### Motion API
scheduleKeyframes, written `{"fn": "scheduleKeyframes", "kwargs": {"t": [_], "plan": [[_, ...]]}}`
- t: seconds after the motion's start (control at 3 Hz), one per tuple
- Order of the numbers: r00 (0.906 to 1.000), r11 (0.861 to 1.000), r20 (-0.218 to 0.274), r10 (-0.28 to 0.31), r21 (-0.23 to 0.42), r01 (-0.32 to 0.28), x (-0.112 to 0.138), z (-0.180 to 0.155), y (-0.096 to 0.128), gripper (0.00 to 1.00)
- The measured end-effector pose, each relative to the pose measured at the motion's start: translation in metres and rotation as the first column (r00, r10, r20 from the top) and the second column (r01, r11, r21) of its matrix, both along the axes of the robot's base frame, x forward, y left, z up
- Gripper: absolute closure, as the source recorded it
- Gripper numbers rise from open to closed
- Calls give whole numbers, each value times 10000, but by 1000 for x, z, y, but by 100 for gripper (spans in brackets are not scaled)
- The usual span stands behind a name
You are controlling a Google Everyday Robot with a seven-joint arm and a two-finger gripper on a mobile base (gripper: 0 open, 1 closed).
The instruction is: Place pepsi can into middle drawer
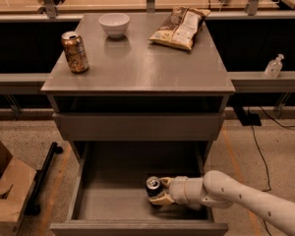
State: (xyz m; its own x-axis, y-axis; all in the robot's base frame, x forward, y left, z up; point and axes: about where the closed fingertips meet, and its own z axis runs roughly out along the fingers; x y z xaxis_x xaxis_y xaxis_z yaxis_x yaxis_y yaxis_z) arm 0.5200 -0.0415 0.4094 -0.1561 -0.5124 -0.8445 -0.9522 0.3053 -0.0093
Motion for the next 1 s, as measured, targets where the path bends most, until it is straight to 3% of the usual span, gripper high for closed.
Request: {"fn": "scheduleKeyframes", "kwargs": {"t": [0.67,1.0], "plan": [[9991,9969,-2,-428,655,427,2,0,1,5],[9992,9969,-10,-410,665,410,2,0,2,0]]}}
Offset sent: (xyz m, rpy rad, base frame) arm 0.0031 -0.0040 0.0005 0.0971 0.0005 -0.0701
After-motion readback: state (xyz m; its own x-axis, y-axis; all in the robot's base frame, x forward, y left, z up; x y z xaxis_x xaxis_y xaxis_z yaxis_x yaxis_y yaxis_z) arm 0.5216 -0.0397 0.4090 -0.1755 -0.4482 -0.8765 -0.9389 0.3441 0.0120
